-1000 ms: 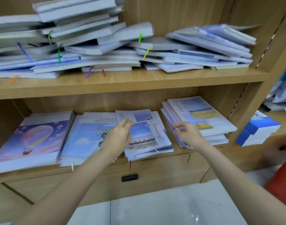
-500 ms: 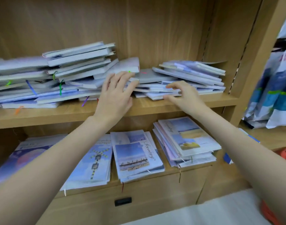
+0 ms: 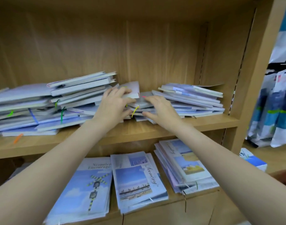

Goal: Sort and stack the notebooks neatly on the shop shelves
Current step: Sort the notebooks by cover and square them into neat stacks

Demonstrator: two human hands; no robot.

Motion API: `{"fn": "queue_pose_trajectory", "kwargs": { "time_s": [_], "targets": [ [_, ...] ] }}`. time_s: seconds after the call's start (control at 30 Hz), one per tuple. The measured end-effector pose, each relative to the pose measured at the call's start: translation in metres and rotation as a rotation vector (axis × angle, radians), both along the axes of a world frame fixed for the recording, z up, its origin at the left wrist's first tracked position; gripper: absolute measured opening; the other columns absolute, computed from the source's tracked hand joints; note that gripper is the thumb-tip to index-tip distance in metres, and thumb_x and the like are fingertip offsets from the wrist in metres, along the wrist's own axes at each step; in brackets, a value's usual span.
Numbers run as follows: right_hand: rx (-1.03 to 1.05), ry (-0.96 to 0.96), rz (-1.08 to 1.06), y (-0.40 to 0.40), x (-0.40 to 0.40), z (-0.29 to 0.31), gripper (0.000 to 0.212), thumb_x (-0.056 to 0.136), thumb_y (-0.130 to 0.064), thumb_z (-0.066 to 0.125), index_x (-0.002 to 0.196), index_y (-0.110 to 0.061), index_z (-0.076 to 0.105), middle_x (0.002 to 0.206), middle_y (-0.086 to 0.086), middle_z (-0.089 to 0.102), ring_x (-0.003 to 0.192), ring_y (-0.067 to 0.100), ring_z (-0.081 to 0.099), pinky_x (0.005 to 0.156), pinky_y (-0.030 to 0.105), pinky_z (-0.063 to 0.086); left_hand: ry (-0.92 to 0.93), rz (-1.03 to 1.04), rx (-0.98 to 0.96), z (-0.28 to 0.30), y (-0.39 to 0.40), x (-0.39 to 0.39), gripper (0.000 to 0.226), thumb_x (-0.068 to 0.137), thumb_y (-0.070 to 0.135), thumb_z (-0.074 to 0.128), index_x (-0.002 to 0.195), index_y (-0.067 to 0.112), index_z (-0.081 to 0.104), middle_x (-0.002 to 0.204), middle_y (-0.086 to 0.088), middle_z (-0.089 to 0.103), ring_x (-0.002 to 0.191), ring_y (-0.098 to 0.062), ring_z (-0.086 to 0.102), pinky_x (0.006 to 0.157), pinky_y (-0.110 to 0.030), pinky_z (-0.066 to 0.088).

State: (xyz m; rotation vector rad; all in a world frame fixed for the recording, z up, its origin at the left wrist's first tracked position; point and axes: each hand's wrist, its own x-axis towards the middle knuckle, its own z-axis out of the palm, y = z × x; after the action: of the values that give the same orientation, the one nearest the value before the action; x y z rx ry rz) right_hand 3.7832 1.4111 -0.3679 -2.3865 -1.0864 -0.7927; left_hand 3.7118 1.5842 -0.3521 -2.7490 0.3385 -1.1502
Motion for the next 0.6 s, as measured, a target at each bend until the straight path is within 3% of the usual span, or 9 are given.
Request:
{"fn": "queue_pose_trajectory", "kwargs": {
  "time_s": [0.13, 0.2, 0.3, 0.33, 0.4, 0.5, 0.53, 0.6],
  "targets": [
    [-0.040, -0.154, -0.079, 0.015, -0.002, 0.001, 0.030, 0.091, -0.026, 0.054, 0.114, -0.009, 0.060, 0.114, 0.010, 0.063, 0.109, 0.028, 0.053, 0.086, 0.033, 0.035, 0.008, 0.014, 0.084, 0.009, 0.011, 0.000, 0.047, 0.058, 0.008, 0.077, 0.103, 0.014, 0.071, 0.115, -0.015, 0.063, 0.092, -0.038, 0.062, 0.093, -0.052, 0.042],
    [0.007, -0.189, -0.071, 0.011, -0.005, -0.001, 0.025, 0.089, -0.021, 0.049, 0.101, -0.005, 0.064, 0.099, 0.014, 0.066, 0.096, 0.032, 0.060, 0.074, 0.037, 0.042, 0.036, 0.045, 0.053, 0.014, 0.011, -0.003, 0.055, 0.064, 0.011, 0.077, 0.117, 0.019, 0.065, 0.130, -0.011, 0.056, 0.107, -0.038, 0.057, 0.104, -0.048, 0.034],
    [0.072, -0.215, 0.066, -0.012, -0.011, 0.001, 0.029, 0.079, -0.024, 0.045, 0.083, -0.004, 0.067, 0.076, 0.009, 0.069, 0.071, 0.029, 0.067, 0.055, 0.032, 0.051, 0.076, 0.090, 0.010, 0.022, 0.009, -0.003, 0.069, 0.078, 0.030, 0.070, 0.140, 0.030, 0.040, 0.152, -0.001, 0.028, 0.134, -0.028, 0.035, 0.113, -0.036, 0.015],
    [0.066, -0.223, 0.102, -0.026, -0.013, -0.001, 0.030, 0.079, -0.023, 0.045, 0.086, -0.004, 0.068, 0.077, 0.007, 0.070, 0.072, 0.027, 0.067, 0.056, 0.030, 0.053, 0.129, 0.123, -0.004, 0.027, 0.007, -0.003, 0.075, 0.079, 0.037, 0.068, 0.144, 0.033, 0.031, 0.155, 0.003, 0.020, 0.137, -0.026, 0.029, 0.112, -0.034, 0.014],
    [0.065, -0.230, 0.158, -0.058, -0.025, -0.006, 0.032, 0.083, -0.019, 0.046, 0.101, -0.003, 0.067, 0.091, 0.006, 0.071, 0.087, 0.017, 0.063, 0.075, 0.029, 0.051, 0.229, 0.164, -0.016, 0.035, 0.005, -0.006, 0.079, 0.078, 0.044, 0.067, 0.145, 0.035, 0.024, 0.156, 0.007, 0.014, 0.139, -0.024, 0.024, 0.108, -0.034, 0.020],
    [0.039, -0.227, 0.122, -0.086, -0.039, -0.013, 0.035, 0.084, -0.019, 0.046, 0.109, -0.003, 0.066, 0.106, 0.009, 0.069, 0.099, 0.018, 0.061, 0.086, 0.028, 0.048, 0.246, 0.077, 0.012, 0.027, -0.003, -0.014, 0.060, 0.080, 0.037, 0.069, 0.135, 0.030, 0.047, 0.150, 0.001, 0.031, 0.137, -0.023, 0.028, 0.110, -0.036, 0.017],
    [0.030, -0.218, 0.071, -0.085, -0.040, -0.012, 0.034, 0.081, -0.017, 0.050, 0.107, -0.004, 0.067, 0.104, 0.010, 0.070, 0.096, 0.023, 0.065, 0.082, 0.033, 0.053, 0.189, 0.015, 0.009, 0.019, -0.006, -0.016, 0.049, 0.079, 0.030, 0.070, 0.126, 0.025, 0.057, 0.142, -0.003, 0.043, 0.132, -0.026, 0.036, 0.110, -0.040, 0.018],
    [0.063, -0.199, 0.037, -0.078, -0.041, -0.007, 0.033, 0.072, -0.010, 0.057, 0.102, -0.003, 0.069, 0.094, 0.011, 0.072, 0.085, 0.029, 0.069, 0.071, 0.039, 0.058, 0.046, -0.107, -0.026, 0.007, -0.008, -0.021, 0.030, 0.073, 0.015, 0.073, 0.103, 0.013, 0.072, 0.111, -0.008, 0.066, 0.105, -0.034, 0.059, 0.098, -0.049, 0.037]
  ]
}}
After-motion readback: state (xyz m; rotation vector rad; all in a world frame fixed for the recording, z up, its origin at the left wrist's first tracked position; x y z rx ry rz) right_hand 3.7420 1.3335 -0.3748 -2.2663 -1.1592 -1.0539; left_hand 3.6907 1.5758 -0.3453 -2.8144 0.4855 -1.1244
